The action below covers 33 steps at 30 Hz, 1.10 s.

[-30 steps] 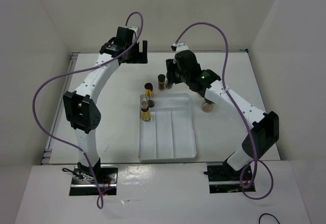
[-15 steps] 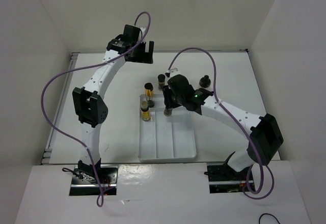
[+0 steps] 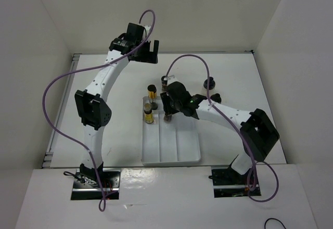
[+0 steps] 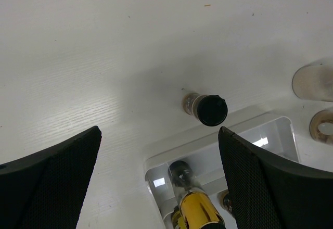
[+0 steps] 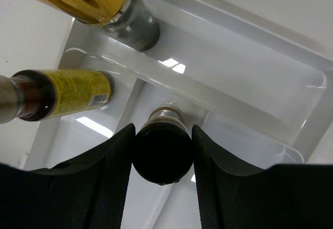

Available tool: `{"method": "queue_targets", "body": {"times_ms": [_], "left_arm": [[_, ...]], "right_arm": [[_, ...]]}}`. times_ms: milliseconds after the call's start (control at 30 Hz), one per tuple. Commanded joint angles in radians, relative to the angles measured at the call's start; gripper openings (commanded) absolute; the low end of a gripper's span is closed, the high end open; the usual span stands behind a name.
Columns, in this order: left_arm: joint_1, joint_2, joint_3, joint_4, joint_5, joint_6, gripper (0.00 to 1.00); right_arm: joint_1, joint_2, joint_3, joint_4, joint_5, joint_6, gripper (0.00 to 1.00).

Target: Organize the condiment bottles

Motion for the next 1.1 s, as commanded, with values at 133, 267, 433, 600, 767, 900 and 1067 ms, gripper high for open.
{"method": "queue_targets", "body": {"times_ms": [133,267,433,600,767,900,1067], "left_arm": [[-0.012,0.028,0.068,-0.028,0.005,0.024,0.99],[-0.023,0.059,0.116,-0.047,0.005,0.033,0.99],[-0.046,0.167,0.275,-0.142,0.014,0.043,0.99],[-0.079,0.306,0.564,-0.289,-0.027,0.052,0.99],[-0.099,0.306,0.552,-0.289,-0.055,0.052,0.99],[-0.119,0.306,0.533,-0.289,-0.035,0.061,0.99],[-0.142,0.315,0.498,-0.289,-0.059,0.061,0.99]], "right_arm": [[0.024,0.067,0.061,0.051,0.057,-0.028,0.0],[0.024,0.077,0.07,0.02,0.08,-0.028,0.25],[0.024,0.024,0.079,-0.014,0.1,-0.017,0.75],[0.024,-0.043,0.105,-0.124,0.16,0.012,0.99],[0.024,-0.161,0.138,-0.183,0.235,0.044,0.99],[0.024,-0.331,0.138,-0.174,0.294,0.053,0.99],[-0.064,-0.46,0.07,-0.101,0.314,0.063,0.99]]}}
